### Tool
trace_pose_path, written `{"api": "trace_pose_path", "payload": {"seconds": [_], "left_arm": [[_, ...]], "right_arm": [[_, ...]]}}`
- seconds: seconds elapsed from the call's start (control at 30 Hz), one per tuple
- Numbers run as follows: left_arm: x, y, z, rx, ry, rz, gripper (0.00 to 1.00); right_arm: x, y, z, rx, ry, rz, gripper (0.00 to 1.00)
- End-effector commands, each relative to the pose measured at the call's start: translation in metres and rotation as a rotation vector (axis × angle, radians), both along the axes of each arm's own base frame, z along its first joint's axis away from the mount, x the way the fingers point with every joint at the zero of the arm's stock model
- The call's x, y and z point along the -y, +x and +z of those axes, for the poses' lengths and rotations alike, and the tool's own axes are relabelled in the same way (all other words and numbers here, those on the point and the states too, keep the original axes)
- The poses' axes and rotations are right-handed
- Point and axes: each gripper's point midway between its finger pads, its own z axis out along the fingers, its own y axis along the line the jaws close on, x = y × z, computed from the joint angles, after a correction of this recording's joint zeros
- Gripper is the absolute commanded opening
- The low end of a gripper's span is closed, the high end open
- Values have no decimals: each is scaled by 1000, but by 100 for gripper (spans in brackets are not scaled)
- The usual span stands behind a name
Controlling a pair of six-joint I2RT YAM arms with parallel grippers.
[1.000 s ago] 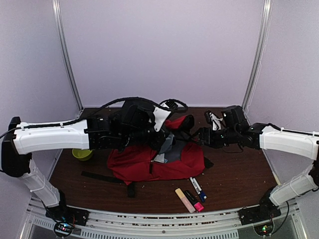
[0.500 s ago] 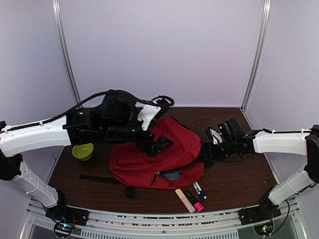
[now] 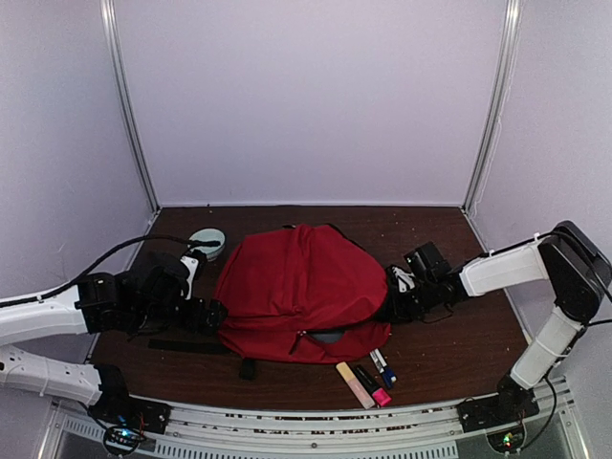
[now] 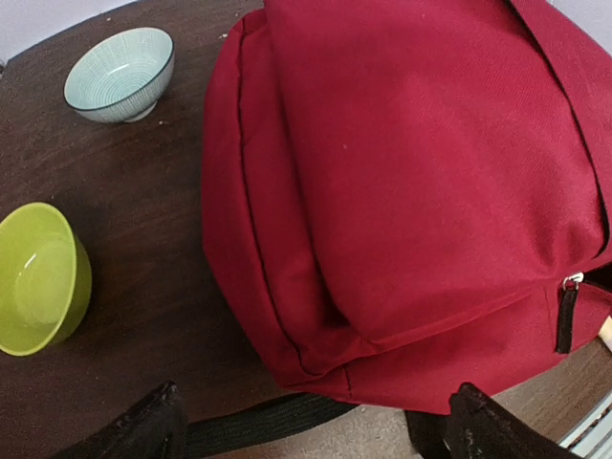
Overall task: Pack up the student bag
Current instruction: Move the student bag to the center of the board.
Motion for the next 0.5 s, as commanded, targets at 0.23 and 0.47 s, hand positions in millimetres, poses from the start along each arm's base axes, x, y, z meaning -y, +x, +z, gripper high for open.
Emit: {"api": "trace_pose_path", "payload": {"seconds": [0.23, 0.47], "left_arm": [[73, 11, 15, 61, 91, -291, 93], [99, 8, -10, 37, 273, -442, 98]], "right_arm": [[11, 157, 71, 204, -16, -193, 17], [56, 142, 107, 293, -28, -310, 42]]}}
